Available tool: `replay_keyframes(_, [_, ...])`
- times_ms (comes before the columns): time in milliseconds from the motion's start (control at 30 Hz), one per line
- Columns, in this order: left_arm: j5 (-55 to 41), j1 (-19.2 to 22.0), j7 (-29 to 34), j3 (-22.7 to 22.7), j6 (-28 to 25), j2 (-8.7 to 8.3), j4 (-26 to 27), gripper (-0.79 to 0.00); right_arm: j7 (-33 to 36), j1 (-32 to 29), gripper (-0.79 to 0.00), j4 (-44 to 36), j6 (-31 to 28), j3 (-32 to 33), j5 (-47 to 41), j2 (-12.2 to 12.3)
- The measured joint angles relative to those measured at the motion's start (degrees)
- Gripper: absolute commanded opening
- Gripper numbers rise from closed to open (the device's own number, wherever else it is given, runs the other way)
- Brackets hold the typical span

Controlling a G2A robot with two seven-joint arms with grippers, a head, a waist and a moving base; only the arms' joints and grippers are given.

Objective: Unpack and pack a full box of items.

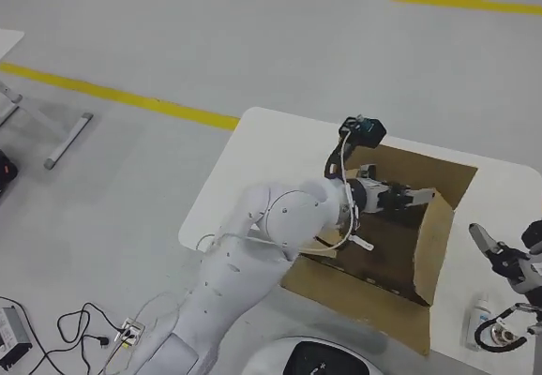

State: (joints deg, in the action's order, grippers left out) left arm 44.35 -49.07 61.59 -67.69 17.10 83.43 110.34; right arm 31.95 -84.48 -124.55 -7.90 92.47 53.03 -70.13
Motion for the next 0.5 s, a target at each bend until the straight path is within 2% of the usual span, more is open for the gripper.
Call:
replay_keyframes(167, [3.84,-2.80,-0.66,-2.95,1.93,-0.75,1.29,0.000,1.51,1.24,0.000,-0.51,-0.24,-3.14,1.73,0.07])
replay_keyframes(267, [5.98,-4.25,-0.81,-3.54,2.91,-1.07,1.39,0.000,0.60,1.75,0.000,-0.61,-2.32,-3.31,6.83,0.27])
replay_keyframes(433, [0.97,-5.93,-0.21,-4.43,3.70,-1.12,1.40,0.000,0.44,1.68,0.000,-0.54,-2.03,-3.18,5.37,0.27])
replay_keyframes(500, [-3.73,-6.28,0.02,-4.79,3.26,-0.93,1.41,0.000,-1.73,1.35,0.000,0.37,-1.97,-2.61,6.37,0.30])
